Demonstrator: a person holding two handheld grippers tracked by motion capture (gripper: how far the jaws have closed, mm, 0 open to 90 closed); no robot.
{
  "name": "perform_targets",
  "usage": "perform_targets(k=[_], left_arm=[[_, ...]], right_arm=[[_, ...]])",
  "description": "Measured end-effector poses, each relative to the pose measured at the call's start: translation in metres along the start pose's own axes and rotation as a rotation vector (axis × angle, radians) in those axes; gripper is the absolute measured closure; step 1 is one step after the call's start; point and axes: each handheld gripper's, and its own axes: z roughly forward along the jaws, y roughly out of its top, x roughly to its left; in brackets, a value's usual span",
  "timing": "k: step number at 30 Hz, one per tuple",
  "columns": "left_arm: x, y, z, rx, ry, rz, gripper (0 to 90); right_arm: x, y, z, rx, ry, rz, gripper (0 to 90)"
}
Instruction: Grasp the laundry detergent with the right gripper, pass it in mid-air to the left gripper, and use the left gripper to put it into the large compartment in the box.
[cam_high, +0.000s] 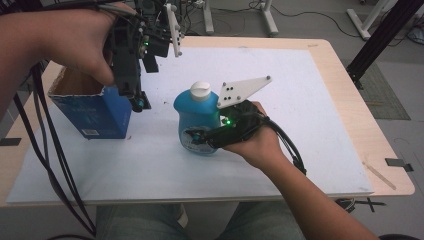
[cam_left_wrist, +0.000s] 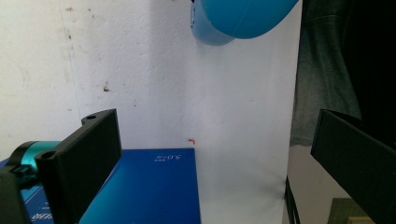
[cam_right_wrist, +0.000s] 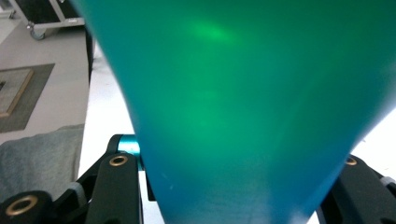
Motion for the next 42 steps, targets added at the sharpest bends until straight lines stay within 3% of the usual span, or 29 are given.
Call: perform_targets(k=[10,20,26,42], left_arm=[[-0.012,0.015,-0.007,-0.009,-0.025,-0.018,1.8],[-0.024,0.029,-0.01,-0.001,-0.049,-0.014,1.7],[-0.029,0.034,-0.012,-0.002,-0.063,-0.028,1.7],[-0.037,0.045,-0.012,0.02,-0.039,-0.058,1.8]], right_arm=[[-0.002,0.023,-0.013,-0.011,0.061,-0.031,46.1],[0.005,0.038,-0.006,-0.005,0.132,-0.059,46.2],[0.005,0.043,-0.001,-0.01,0.149,-0.063,46.2],[0.007,0.053,0.012,-0.011,0.174,-0.057,46.3]])
